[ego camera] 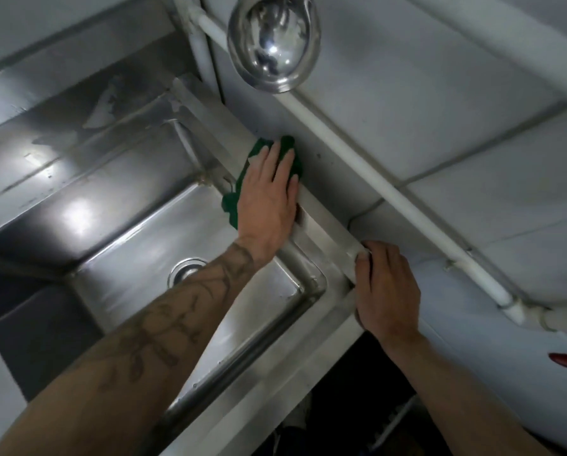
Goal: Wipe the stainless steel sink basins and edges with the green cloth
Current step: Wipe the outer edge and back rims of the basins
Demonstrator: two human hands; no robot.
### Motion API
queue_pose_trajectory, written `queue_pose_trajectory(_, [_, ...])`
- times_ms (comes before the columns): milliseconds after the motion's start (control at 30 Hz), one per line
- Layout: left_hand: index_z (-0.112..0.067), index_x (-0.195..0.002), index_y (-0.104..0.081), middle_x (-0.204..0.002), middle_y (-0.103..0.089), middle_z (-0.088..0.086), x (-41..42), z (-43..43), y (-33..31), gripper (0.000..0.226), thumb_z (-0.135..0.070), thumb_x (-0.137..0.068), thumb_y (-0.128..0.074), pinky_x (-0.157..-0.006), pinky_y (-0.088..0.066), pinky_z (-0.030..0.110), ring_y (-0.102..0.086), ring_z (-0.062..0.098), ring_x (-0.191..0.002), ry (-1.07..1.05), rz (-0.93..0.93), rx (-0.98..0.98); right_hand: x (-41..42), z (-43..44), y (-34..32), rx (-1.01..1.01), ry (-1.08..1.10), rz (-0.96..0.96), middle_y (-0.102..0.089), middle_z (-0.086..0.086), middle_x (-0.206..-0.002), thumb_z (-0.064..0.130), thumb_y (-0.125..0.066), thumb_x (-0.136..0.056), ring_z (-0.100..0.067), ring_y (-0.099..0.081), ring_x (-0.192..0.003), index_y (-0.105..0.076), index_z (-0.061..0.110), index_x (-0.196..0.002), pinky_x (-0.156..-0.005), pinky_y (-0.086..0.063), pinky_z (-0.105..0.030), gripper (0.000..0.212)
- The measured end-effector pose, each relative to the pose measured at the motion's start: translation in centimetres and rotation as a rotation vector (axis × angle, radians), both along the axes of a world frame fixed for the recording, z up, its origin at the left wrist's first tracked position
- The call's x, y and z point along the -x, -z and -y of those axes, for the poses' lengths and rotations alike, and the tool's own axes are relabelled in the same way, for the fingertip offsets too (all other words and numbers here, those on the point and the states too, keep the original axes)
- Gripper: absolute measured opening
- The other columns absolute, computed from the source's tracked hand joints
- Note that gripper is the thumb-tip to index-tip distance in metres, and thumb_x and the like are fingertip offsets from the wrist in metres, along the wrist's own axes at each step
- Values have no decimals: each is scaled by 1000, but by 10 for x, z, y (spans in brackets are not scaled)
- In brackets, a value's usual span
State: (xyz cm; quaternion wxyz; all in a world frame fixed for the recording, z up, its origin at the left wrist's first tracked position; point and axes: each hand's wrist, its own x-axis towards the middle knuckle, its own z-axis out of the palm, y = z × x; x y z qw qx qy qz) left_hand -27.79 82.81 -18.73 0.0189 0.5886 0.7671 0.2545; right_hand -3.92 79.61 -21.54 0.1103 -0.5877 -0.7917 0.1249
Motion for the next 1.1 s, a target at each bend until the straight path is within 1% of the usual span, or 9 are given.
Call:
queue_pose_trajectory(233, [-14,-159,-45,-167,-42,10,-37,39,3,50,-35,-115,-35,-134,-19,45,-34,28,-157,389,-36,34,6,1,-11,-51,34,-90,-67,-10,-111,30,-34,-106,-27,-61,-90,-65,8,-113,-77,-47,-37,39])
queue_pose_trajectory(467, [-12,-155,-51,-163,-47,11,-32,22,6,49,-32,-114,-34,-132,-24,48,-39,30,-155,135,56,37,6,1,-13,-2,42,-157,-66,-8,-115,24,-42,-103,-23,-58,-96,-62,10,-118,-80,-39,-28,29])
queue_pose_trajectory(533, [-12,-155,-49,-163,-47,11,-55,38,5,48,-29,-114,-33,-133,-20,45,-37,27,-156,214,80,25,3,1,-18,73,61,-313,-63,-6,-121,22,-43,-105,-13,-52,-101,-59,11,-127,-85,-35,-25,29])
queue_pose_trajectory(633, [-10,-156,-48,-162,-48,11,-92,69,1,47,-24,-114,-35,-133,-21,42,-39,24,-155,426,163,35,-8,6,-30,133,98,-506,-51,6,-133,23,-37,-110,-5,-49,-117,-49,16,-143,-102,-44,-36,35])
queue_pose_trajectory(767, [-6,-156,-48,-153,-58,15,-118,89,-17,47,-13,-110,-45,-130,-18,21,-47,18,-143,603,349,158,-28,23,-47,14,70,-475,-48,-6,-153,25,-32,-110,-20,-45,-142,-47,11,-149,-117,-38,-43,44])
queue_pose_trajectory(833, [-5,-153,-50,-148,-62,14,-118,91,-26,45,-17,-110,-49,-131,-20,24,-52,19,-137,683,369,219,-36,27,-52,-45,-12,-437,-47,-7,-155,23,-32,-111,-19,-44,-144,-49,10,-148,-117,-35,-38,43])
queue_pose_trajectory(900, [-11,-154,-48,-152,-58,6,-115,98,-34,50,-25,-107,-57,-130,-26,38,-50,18,-143,628,323,220,-37,26,-56,-51,-101,-407,-48,-6,-155,26,-33,-112,-16,-43,-144,-50,10,-148,-119,-35,-36,43])
queue_pose_trajectory(967, [-17,-156,-44,-158,-50,-2,-112,117,-38,59,-35,-103,-62,-129,-24,38,-39,14,-151,412,322,194,-32,21,-55,-70,-244,-318,-49,-7,-155,27,-35,-112,-18,-43,-145,-53,9,-147,-121,-34,-38,43])
queue_pose_trajectory(1100, [-21,-155,-42,-157,-50,-2,-100,190,-31,45,-35,-112,-41,-122,-35,43,-44,14,-144,-6,364,238,-26,-5,-47,-76,-688,-38,-52,-5,-154,38,-37,-111,-24,-43,-148,-58,13,-144,-122,-32,-48,46])
